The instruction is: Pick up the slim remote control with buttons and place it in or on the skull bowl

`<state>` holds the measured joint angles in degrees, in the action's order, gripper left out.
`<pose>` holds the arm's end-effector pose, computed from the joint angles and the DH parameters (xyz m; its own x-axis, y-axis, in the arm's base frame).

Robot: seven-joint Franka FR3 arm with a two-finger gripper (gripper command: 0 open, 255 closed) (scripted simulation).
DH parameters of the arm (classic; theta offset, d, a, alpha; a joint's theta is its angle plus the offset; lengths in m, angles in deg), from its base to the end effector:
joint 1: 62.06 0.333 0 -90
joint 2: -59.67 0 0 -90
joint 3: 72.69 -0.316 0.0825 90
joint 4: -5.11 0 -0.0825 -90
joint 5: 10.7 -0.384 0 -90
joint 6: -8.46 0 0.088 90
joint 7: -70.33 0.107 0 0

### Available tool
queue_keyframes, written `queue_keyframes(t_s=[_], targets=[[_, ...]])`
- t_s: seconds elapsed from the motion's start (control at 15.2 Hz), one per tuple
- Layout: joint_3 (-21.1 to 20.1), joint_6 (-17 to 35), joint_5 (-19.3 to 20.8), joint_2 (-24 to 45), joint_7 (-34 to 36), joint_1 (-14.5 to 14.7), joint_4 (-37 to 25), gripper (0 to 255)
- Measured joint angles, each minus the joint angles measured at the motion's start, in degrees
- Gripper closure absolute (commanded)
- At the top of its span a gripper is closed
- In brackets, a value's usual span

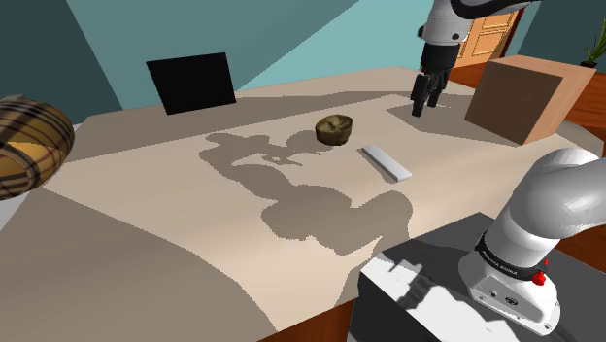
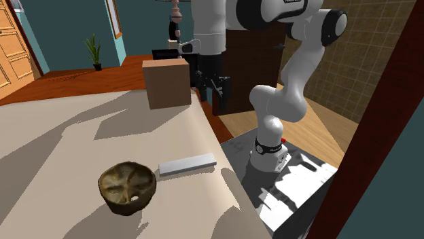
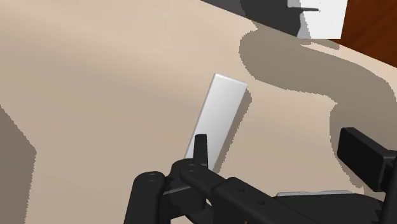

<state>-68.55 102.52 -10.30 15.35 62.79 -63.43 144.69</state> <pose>0.3124 -0.0356 0.5541 0.9982 0.0574 -0.0163 0.0566 -0.9973 -0.0460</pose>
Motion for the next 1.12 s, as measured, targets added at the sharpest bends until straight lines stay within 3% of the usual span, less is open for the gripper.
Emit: queue_keyframes(t_s=[0.2, 0.66, 1.12], targets=[[0.09, 2.47, 0.11, 1.14, 0.49, -0.32, 1.36, 0], [-0.26, 17.73, 0.06, 10.19, 4.22, -1.53, 7.34, 0], [-0.35, 32.34, -0.05, 22.20, 7.95, -2.58, 9.56, 0]])
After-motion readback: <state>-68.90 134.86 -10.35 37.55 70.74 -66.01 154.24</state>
